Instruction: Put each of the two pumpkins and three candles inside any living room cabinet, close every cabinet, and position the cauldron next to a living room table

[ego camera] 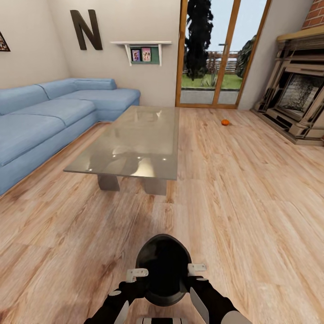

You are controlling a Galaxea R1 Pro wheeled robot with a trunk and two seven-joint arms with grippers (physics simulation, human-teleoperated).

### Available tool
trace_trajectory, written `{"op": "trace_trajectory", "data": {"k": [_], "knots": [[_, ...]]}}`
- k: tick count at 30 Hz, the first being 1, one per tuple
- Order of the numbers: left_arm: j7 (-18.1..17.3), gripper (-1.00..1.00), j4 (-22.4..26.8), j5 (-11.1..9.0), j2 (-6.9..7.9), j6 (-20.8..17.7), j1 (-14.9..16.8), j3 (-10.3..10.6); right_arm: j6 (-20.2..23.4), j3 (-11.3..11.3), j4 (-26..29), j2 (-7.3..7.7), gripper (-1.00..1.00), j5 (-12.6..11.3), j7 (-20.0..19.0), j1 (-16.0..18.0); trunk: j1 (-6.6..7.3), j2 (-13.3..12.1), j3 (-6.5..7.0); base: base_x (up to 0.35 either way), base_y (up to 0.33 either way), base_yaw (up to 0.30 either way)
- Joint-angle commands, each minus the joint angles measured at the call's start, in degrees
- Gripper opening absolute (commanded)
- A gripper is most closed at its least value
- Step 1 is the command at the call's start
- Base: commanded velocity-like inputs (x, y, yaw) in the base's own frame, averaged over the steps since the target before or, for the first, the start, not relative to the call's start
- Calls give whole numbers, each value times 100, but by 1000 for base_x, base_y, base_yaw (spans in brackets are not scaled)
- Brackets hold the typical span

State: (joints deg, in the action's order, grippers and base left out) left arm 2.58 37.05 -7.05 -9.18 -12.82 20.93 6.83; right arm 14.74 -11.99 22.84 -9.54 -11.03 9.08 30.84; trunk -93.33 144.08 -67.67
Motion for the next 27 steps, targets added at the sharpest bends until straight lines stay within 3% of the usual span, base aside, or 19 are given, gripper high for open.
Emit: {"op": "trace_trajectory", "data": {"k": [1,27], "knots": [[32,100,8,-51,4,-29,-1,20,29,-47,10,5,100,-57,50,1,1,2,-5,0,0,0],[41,100,12,-42,4,-18,-2,37,-291,-40,19,14,100,-66,15,6,1,2,-5,0,0,0]]}}
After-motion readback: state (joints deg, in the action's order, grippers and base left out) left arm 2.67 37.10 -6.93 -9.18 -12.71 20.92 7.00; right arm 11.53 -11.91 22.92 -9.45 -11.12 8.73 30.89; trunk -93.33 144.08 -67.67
